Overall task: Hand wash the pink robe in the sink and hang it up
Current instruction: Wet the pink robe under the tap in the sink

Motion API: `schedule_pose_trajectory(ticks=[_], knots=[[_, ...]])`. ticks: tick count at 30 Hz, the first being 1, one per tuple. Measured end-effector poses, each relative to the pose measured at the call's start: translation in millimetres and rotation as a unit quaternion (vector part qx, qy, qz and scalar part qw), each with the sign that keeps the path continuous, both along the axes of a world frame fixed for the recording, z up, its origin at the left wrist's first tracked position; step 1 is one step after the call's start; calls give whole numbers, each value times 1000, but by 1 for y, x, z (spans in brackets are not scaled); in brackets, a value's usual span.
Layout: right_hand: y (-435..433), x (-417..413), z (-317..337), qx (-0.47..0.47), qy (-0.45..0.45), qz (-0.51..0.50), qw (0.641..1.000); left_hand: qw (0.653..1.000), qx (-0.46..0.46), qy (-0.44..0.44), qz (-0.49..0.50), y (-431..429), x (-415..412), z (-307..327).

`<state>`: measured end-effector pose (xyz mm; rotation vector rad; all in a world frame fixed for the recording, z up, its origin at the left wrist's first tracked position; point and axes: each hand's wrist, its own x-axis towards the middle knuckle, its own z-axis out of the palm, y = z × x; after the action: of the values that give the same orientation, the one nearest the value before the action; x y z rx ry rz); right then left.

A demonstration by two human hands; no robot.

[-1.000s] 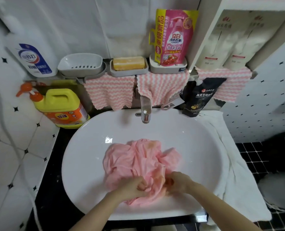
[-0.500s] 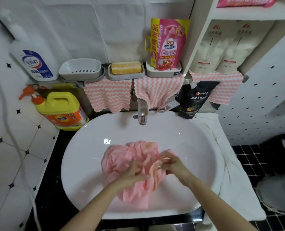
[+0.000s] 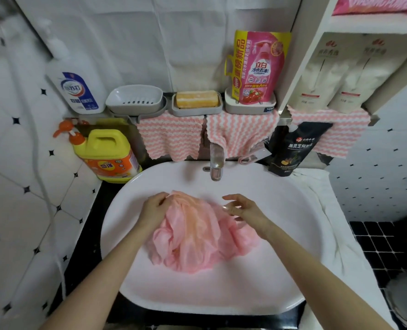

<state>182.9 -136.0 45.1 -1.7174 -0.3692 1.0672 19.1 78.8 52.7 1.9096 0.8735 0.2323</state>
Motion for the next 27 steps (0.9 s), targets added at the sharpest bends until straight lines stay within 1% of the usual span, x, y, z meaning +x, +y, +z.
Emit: schedule_pose_trajectory(ticks=[3, 4, 6, 8, 9, 10, 11, 13, 14, 16, 18, 19, 21, 22, 23, 25, 26, 27], knots=[[18, -26, -16, -5, -34, 83, 996, 999, -29, -7, -26, -1, 2, 6], [24, -37, -22, -18, -57, 117, 991, 999, -38, -13, -31, -1, 3, 6], [34, -50, -35, -58, -97, 144, 983, 999, -24, -20, -25, 2, 2, 6], [37, -48, -44, -95, -149, 128, 976, 1000, -12, -21, 2, 11, 0, 7], [36, -42, -48, -98, -178, 101, 974, 999, -13, -23, 22, 17, -1, 7], [35, -36, -48, -82, -181, 61, 978, 999, -13, -24, 40, 22, -3, 7], [34, -29, -44, -50, -155, 15, 987, 998, -14, -24, 54, 26, -5, 7], [34, -17, -30, 20, -49, -32, 998, 996, -31, -30, 81, 28, -9, 6], [34, -13, -20, 38, -5, -26, 999, 993, -50, -35, 98, 28, -11, 4], [32, -9, -4, 58, 58, 20, 996, 987, -81, -49, 129, 29, -12, 1], [28, -6, 3, 47, 108, 76, 990, 984, -98, -60, 137, 32, -14, 2], [25, -5, 5, 31, 113, 109, 987, 985, -99, -59, 128, 34, -15, 3], [20, -2, 4, -11, 89, 193, 977, 990, -89, -43, 102, 34, -17, 4], [18, -1, 3, -16, 81, 225, 971, 991, -83, -40, 93, 34, -17, 5], [17, 0, 2, -11, 96, 231, 968, 994, -59, -38, 87, 31, -18, 8], [17, -3, 1, 38, 146, 183, 971, 997, -12, -39, 65, 19, -18, 20], [18, -7, 1, 64, 176, 149, 971, 999, -10, -33, 34, 9, -19, 25], [20, -14, -1, 83, 204, 119, 968, 999, -30, -19, -21, -5, -20, 32]])
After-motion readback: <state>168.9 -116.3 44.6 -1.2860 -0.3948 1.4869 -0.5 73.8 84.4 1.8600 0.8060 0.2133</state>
